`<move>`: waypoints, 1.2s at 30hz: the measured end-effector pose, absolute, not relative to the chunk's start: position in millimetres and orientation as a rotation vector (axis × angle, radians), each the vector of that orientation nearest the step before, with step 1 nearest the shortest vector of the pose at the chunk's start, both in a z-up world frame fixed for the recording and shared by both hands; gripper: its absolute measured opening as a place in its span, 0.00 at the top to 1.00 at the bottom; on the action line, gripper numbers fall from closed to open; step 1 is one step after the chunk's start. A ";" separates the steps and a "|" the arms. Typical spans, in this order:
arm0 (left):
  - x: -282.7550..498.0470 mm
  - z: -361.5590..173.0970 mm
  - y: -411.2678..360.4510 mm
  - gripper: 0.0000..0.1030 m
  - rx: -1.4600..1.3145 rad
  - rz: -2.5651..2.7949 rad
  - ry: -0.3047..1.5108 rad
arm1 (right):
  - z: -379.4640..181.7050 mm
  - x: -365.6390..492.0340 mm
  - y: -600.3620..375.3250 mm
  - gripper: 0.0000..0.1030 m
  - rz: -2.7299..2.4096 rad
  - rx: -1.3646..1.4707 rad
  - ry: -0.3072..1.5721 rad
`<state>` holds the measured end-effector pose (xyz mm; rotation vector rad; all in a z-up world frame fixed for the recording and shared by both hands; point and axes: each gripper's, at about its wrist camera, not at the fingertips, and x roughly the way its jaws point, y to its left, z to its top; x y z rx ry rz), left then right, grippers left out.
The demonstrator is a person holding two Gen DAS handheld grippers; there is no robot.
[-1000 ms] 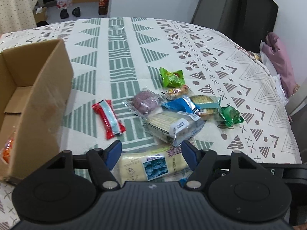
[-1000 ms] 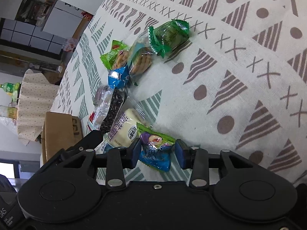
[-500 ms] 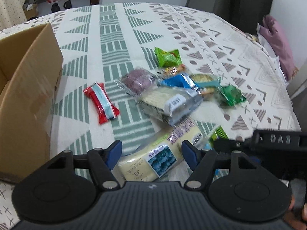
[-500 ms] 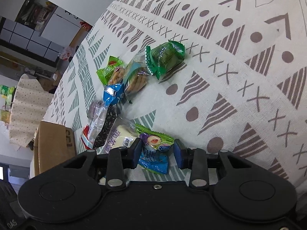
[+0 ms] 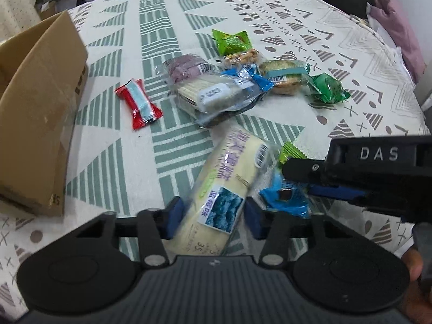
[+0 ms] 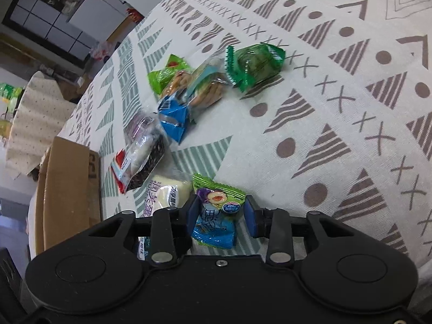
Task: Organize snacks
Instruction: 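Close right tool on blue plum candy pack while left tool grasps white bread pack, then carry both packs into the cardboard box and open both tools to release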
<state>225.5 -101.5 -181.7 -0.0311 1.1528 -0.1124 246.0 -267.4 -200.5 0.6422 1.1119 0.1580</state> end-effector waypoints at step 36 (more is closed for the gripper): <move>183.5 -60.1 -49.5 0.81 -0.159 0.014 0.852 | -131.3 235.6 -239.4 0.70 0.479 0.706 0.828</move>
